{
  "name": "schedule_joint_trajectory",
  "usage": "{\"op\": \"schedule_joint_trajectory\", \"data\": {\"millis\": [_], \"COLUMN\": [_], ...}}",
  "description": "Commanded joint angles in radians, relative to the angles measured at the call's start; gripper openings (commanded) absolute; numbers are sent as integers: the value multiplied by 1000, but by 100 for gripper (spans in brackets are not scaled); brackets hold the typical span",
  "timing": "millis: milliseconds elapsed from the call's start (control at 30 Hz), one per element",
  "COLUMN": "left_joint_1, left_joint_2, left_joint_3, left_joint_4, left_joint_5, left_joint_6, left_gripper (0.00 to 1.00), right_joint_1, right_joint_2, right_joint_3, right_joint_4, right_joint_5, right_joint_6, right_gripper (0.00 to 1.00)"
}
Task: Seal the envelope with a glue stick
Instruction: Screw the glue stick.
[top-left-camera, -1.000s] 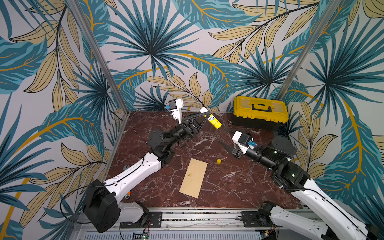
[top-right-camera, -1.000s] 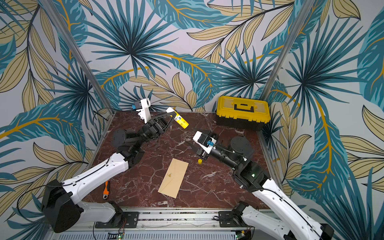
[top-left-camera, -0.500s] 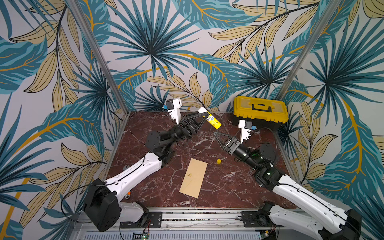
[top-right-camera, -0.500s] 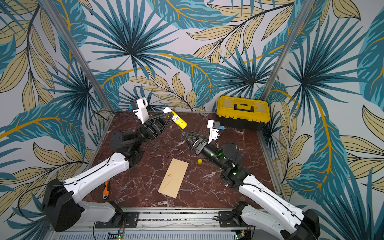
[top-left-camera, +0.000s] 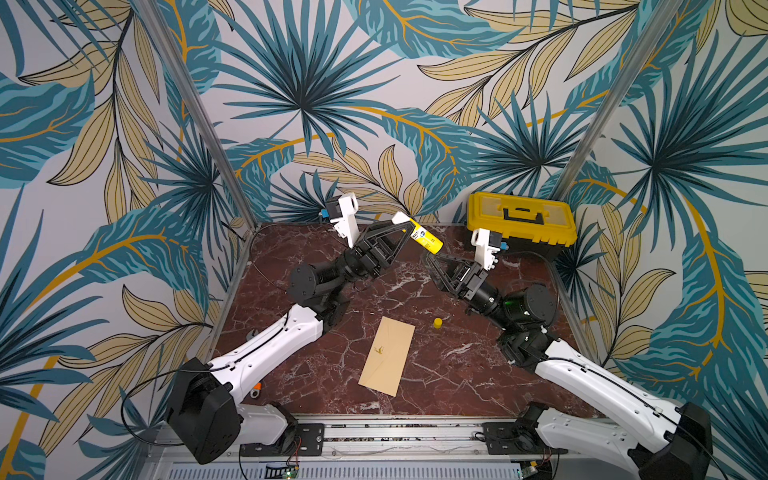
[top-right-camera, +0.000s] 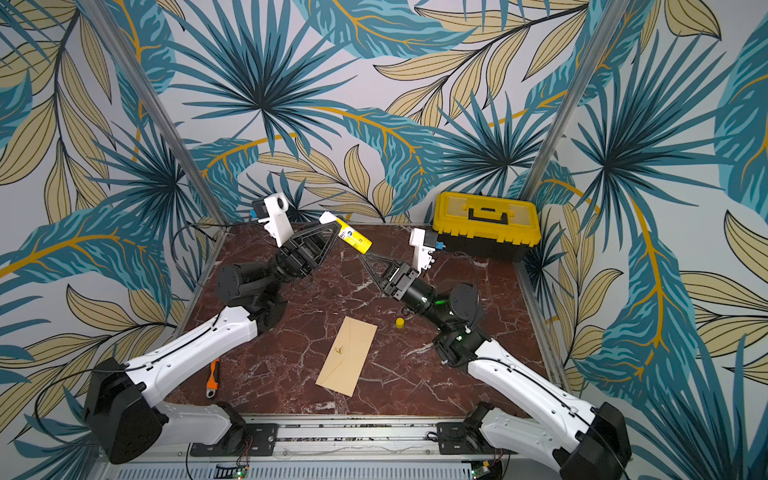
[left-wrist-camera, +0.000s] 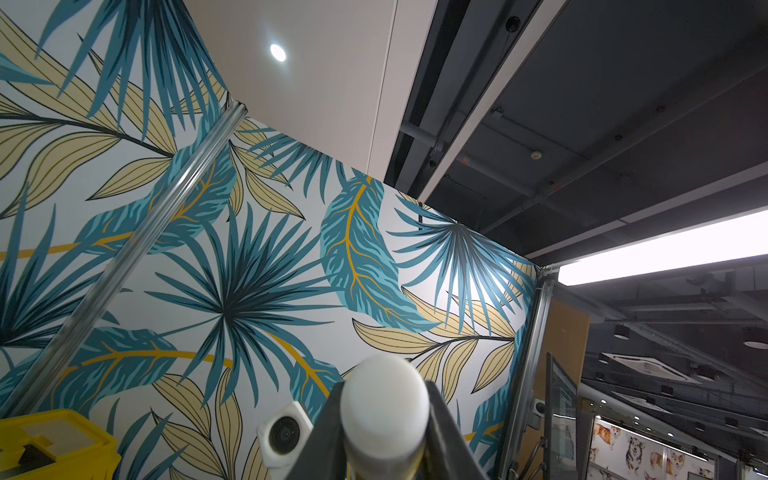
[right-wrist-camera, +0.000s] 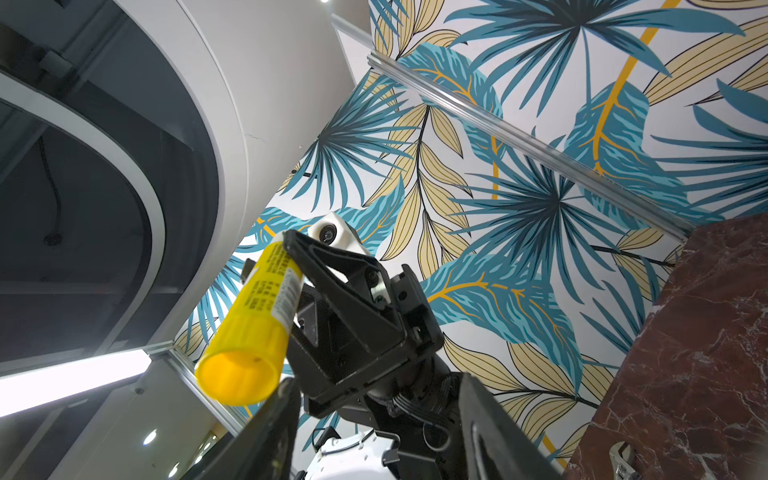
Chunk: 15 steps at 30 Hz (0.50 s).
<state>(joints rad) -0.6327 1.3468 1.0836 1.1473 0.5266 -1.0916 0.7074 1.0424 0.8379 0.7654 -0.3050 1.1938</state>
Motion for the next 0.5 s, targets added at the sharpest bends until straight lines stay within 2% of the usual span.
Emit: {"op": "schedule_joint_trajectory", "data": {"millis": [0,300,467], "left_joint_1": [8,10,8], "left_joint_2": [-23,-5,-3], "left_joint_3": [19,23,26], "left_joint_4": [-1,28,24], "left_joint_5": [-14,-7,1], "left_joint_6": [15,-5,-4], "left_gripper": [12,11,11], "right_joint_1": [4,3,3], "right_joint_2": [-38,-43,-26], "right_joint_3": [19,61,84], "right_joint_4": [45,29,10], "right_joint_5": [-68,-82,-64], "right_joint_6": [-7,-7,15], "right_gripper": [63,63,55]}}
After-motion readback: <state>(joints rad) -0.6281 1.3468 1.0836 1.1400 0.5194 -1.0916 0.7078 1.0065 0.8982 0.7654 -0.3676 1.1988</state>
